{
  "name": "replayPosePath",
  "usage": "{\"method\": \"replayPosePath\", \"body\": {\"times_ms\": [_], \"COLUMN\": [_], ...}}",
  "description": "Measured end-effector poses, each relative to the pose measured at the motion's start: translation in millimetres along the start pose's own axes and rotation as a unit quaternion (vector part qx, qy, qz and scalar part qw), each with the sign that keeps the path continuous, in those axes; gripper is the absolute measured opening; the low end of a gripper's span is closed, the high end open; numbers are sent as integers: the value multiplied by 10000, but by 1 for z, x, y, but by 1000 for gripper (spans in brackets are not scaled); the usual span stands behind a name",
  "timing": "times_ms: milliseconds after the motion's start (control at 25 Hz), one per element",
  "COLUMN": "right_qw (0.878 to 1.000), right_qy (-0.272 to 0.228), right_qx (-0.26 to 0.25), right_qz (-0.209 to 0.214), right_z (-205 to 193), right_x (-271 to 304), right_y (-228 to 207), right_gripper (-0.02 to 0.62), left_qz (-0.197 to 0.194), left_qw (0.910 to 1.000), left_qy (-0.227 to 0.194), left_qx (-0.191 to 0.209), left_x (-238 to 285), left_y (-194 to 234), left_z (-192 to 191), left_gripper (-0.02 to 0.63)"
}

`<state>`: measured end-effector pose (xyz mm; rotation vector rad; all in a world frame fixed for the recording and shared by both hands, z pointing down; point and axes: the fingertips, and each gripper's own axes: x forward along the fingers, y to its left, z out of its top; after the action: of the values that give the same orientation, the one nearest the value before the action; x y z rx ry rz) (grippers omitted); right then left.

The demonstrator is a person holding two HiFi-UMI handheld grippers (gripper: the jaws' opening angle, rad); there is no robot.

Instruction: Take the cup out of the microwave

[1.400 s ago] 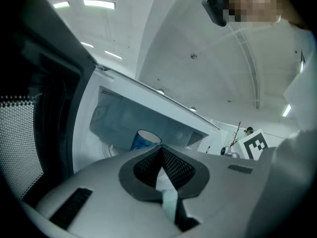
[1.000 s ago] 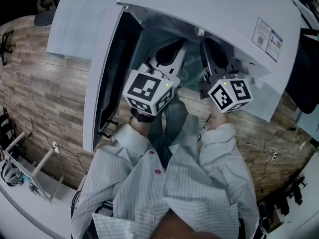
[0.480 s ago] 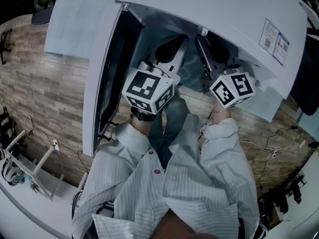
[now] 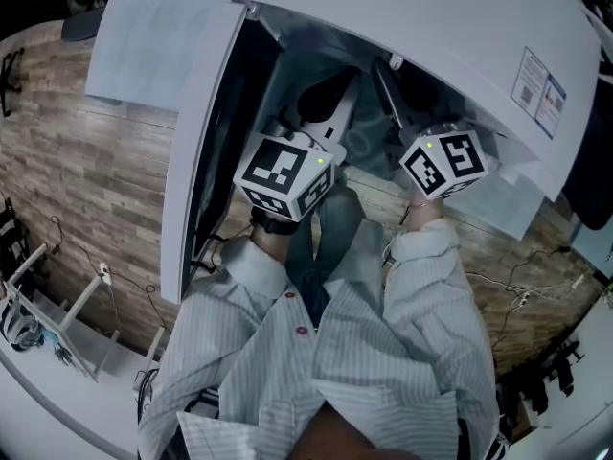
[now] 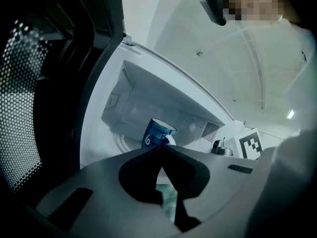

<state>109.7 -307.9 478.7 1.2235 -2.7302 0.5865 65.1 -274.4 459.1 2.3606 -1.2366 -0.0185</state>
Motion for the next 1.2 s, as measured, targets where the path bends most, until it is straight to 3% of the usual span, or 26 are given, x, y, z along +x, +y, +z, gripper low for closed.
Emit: {"method": "replayPosePath", "body": {"times_ms": [280, 600, 1200], "right_qw": [10000, 9990, 9995], "right_qy": [-71, -107, -107], "right_qx": [-14, -425, -188], "right_qz": [-48, 39, 237], "right_z": [1, 10, 12], "right_x": [8, 11, -16], "right_y": [5, 13, 33], "right_gripper": [117, 80, 71], "left_qz": [32, 87, 194], "left_qw": [10000, 9999, 9996], "left_qy": [-2, -42, -193], "left_qx": [-32, -30, 49], "left_x": [-3, -6, -26], "left_y": [4, 8, -9], "left_z": [-1, 2, 9], "left_gripper": [8, 8, 8]}}
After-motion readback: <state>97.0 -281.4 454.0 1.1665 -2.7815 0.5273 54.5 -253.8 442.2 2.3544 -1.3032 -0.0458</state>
